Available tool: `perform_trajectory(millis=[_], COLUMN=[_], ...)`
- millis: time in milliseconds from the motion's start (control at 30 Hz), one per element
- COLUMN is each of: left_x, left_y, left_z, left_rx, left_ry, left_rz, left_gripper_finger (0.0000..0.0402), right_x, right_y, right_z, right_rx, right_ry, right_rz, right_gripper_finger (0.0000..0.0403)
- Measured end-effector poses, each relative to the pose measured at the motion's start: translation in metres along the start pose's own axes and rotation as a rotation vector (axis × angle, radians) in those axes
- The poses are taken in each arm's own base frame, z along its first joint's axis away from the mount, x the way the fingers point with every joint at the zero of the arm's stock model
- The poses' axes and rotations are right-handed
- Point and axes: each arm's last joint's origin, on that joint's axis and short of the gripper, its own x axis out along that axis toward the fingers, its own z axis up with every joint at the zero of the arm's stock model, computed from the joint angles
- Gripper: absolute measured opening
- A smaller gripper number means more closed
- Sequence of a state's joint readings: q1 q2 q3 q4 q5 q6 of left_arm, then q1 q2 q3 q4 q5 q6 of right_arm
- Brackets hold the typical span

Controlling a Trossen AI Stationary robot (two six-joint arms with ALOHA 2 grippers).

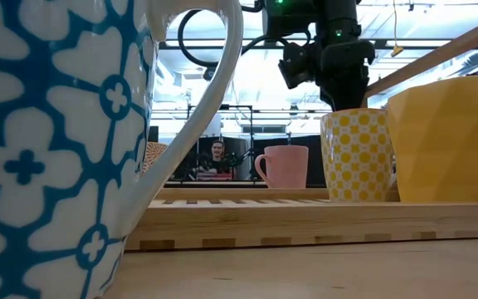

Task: Place coffee mugs
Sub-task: Put the white-yellow patterned mug on the shelf, then put the white-gray patterned mug on the shelf

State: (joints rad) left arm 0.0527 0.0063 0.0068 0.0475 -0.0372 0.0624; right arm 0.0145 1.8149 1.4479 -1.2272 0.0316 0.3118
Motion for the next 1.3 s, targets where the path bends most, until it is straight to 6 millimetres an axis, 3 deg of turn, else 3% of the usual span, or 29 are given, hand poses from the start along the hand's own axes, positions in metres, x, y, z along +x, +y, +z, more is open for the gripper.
perform_trajectory(millis=[267, 733, 1300], left_x=[0.0, 0.0, 0.0], left_y=[0.0, 0.0, 0.001], left_z=[0.0, 0.0, 0.001], left_rx=[0.0, 0.0, -0.025], left_ry=[0.0, 0.0, -0.012], left_rz=[0.0, 0.0, 0.036], left_gripper_finger=[0.0013, 0.0013, 0.0014], right_x=[0.0, -0.002, -0.047], right_y=[-0.001, -0.001, 0.01], right_z=[0.0, 0.0, 0.018], right_rx=[0.002, -0.013, -0.055], right_ry=[0.0, -0.004, -0.202], right_rz=[0.0, 0.001, 0.072], right_gripper_finger=[0.0162, 0.0164, 0.0164])
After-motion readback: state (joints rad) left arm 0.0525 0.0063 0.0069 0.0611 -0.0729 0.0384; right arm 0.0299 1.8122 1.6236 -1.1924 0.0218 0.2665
